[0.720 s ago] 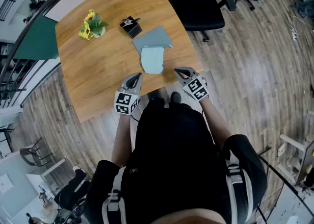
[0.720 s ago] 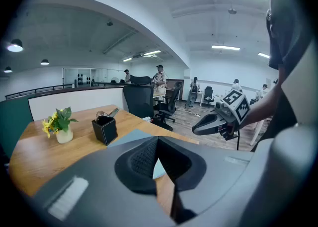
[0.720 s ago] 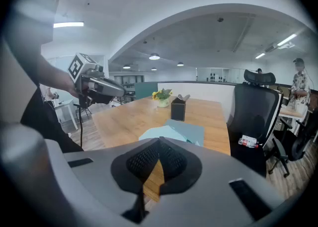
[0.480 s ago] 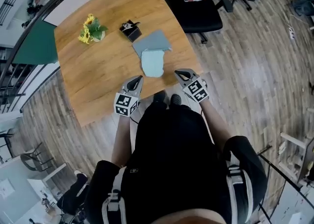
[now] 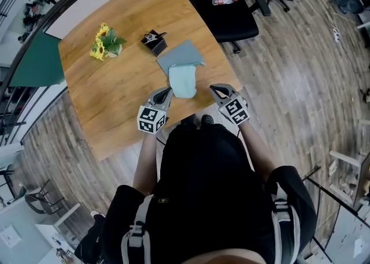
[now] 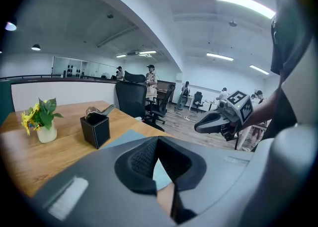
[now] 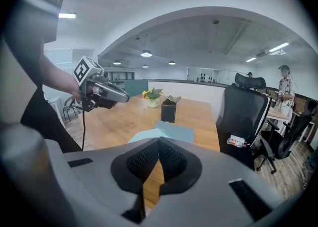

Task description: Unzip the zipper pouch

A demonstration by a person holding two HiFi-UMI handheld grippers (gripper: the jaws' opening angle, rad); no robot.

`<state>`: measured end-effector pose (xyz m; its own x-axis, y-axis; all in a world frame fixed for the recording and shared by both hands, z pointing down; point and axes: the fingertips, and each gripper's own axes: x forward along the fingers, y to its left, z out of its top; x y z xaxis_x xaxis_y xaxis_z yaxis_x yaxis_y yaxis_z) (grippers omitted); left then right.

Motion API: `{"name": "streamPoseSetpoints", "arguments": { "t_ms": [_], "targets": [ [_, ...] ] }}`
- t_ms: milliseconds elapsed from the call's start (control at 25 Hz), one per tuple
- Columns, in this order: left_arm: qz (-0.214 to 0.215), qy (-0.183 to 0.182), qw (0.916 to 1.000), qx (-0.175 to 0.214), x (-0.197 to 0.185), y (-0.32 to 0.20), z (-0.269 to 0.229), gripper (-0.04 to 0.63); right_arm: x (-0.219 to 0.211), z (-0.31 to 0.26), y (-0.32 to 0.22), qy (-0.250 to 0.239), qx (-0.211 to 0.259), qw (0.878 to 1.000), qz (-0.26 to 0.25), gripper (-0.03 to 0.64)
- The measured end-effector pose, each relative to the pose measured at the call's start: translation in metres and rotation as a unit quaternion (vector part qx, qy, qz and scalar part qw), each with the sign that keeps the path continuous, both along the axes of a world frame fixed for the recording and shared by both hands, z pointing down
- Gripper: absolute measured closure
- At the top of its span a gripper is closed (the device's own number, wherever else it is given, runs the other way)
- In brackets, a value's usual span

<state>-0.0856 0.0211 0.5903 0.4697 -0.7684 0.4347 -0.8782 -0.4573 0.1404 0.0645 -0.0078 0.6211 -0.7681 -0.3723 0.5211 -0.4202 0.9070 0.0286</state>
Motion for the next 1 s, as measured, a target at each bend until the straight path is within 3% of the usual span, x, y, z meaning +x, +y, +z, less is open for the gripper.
{"name": "streamPoseSetpoints", "arguments": {
  "t_ms": [240, 520, 1000],
  "targets": [
    [0.006, 0.031, 0.9993, -0.022, -0.016, -0.017, 0.022, 0.595, -0.004, 0.007, -0.007, 0.017, -0.003, 1.000, 0.020, 0.614],
    [0.013, 0.043, 0.9978, -0.048, -0.026, -0.033, 0.050, 0.595, -0.004, 0.014, -0.008, 0.032, -0.011, 0.999, 0.043, 0.612],
    [-0.009, 0.080, 0.9939, -0.076, -0.038, -0.065, 0.089, 0.588, -0.003, 0.020, -0.014, 0.043, -0.017, 0.996, 0.078, 0.612]
  ]
}}
